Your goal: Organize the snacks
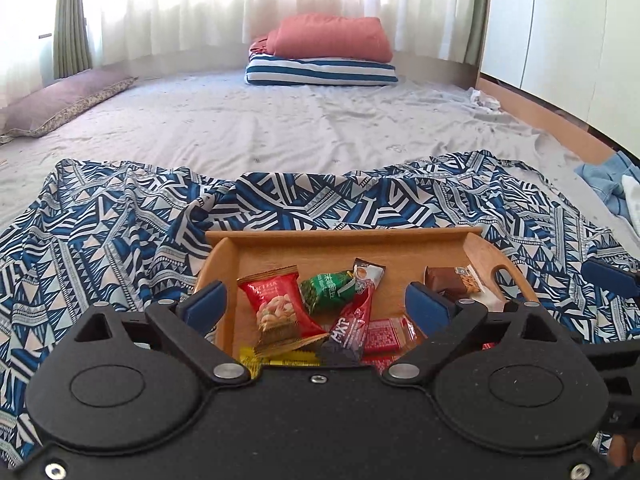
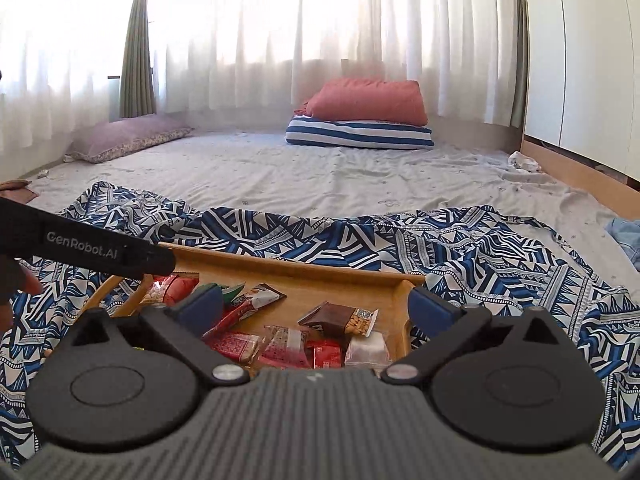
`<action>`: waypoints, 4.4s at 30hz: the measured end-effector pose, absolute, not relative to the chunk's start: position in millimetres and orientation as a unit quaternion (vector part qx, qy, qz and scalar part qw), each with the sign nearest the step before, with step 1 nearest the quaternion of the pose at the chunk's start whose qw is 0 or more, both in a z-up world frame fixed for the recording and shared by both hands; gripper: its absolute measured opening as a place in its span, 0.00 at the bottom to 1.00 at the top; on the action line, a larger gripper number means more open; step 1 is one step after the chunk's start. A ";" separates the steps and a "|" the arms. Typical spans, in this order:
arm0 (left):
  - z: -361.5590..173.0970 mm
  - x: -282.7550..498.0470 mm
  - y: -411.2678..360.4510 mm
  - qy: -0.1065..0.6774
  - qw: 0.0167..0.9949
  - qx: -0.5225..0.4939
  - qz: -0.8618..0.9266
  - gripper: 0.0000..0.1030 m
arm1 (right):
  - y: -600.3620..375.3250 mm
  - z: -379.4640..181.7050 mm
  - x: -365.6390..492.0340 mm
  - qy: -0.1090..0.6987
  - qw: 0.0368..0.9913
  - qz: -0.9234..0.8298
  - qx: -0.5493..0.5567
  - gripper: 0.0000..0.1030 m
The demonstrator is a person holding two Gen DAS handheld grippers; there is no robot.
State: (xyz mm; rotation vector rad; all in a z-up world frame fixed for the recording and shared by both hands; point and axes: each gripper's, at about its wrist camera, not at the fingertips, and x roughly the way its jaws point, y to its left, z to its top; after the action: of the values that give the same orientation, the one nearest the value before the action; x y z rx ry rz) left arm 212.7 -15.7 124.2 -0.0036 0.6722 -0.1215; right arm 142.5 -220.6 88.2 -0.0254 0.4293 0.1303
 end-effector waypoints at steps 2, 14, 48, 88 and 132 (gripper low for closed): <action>127.5 202.8 -14.8 0.331 0.942 -0.002 -0.056 0.93 | -222.6 91.8 138.7 0.214 0.975 0.061 -0.008 1.00; 151.8 124.8 -0.9 0.301 0.952 -0.028 -0.054 0.95 | -237.6 112.3 102.4 0.214 0.973 0.069 0.041 1.00; 31.5 76.5 6.5 0.344 0.939 -0.022 0.007 0.99 | -220.5 9.0 62.7 0.290 0.953 0.078 0.036 1.00; -11.9 100.4 -12.3 0.327 0.945 0.002 0.020 1.00 | -210.4 -30.2 81.7 0.293 0.955 0.045 -0.003 1.00; -13.0 101.5 -13.2 0.329 0.944 0.006 0.020 1.00 | -209.7 -30.2 80.2 0.290 0.956 0.042 -0.006 1.00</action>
State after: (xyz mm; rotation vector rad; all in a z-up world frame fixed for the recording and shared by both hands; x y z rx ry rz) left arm 101.5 -13.2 -13.0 0.0118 0.6699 0.0406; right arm 80.2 -209.7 -30.2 -0.0115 0.5897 0.0860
